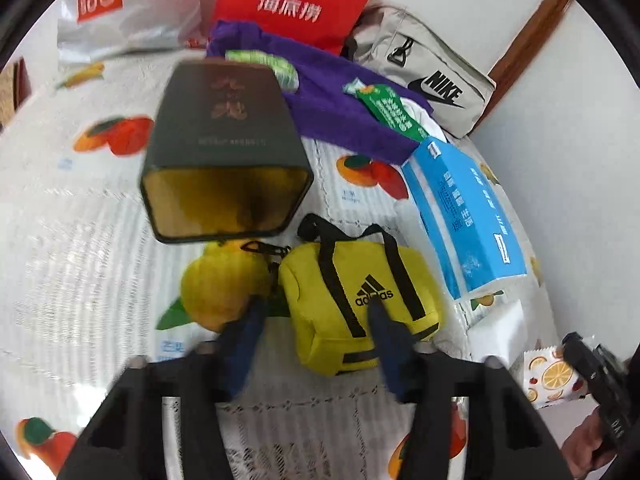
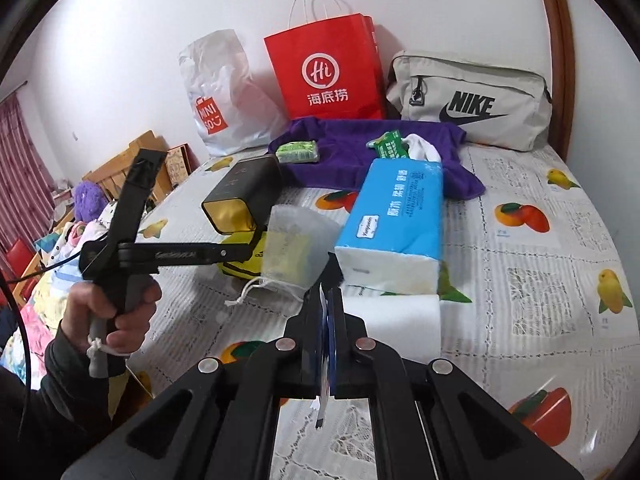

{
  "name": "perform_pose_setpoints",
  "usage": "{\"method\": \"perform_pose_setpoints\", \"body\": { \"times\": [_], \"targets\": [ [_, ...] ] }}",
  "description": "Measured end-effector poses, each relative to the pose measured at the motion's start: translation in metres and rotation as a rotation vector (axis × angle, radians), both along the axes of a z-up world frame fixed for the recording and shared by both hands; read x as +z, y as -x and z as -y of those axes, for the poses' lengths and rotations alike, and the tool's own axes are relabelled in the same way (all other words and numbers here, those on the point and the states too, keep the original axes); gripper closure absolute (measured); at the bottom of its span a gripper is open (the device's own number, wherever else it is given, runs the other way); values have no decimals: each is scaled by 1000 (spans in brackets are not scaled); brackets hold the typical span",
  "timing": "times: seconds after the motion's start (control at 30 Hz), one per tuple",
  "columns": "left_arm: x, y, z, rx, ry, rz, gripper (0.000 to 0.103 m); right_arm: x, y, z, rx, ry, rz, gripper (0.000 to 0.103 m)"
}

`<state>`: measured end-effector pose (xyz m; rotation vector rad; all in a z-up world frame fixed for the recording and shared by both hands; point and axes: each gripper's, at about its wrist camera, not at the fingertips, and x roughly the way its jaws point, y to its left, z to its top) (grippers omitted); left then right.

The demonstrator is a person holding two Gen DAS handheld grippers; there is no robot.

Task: Organize soft objects
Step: 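Grasp the yellow Adidas bag with the left tool while the right tool holds the packet, then carry the yellow bag and orange-print packet in both tools to the purple towel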

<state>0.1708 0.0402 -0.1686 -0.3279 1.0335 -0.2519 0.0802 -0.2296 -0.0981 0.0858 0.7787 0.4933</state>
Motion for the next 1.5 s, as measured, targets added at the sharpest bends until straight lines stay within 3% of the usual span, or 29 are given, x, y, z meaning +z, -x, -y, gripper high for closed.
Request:
{"method": "perform_pose_setpoints", "body": {
  "times": [0.17,0.27,0.43,0.47,0.5,0.6,1.07,1.5],
  "targets": [
    [1,7,2,-28,-39,45,85,-9,-4,12,-46,-16,-30,101],
    [7,19,-13,-1,-34,48,85,-10,-5,18,-65,-18,-35,101],
    [0,19,-29,44,-8,-7,76,-10,-8,19,-68,-21,-39,101],
    [0,19,-29,46,3,12,76,-11,-9,18,-68,-20,-40,101],
    [-1,19,-28,46,8,37,83,-10,-9,17,-67,-21,-38,101],
    [0,22,-29,39,21,59,86,-6,-9,14,-57,-22,-21,101],
    [49,57,-73,155,48,159,91,24,-28,9,-25,-7,49,101],
    [84,34,-70,144,57,202,91,38,-56,9,-32,-16,41,101]
  ]
}}
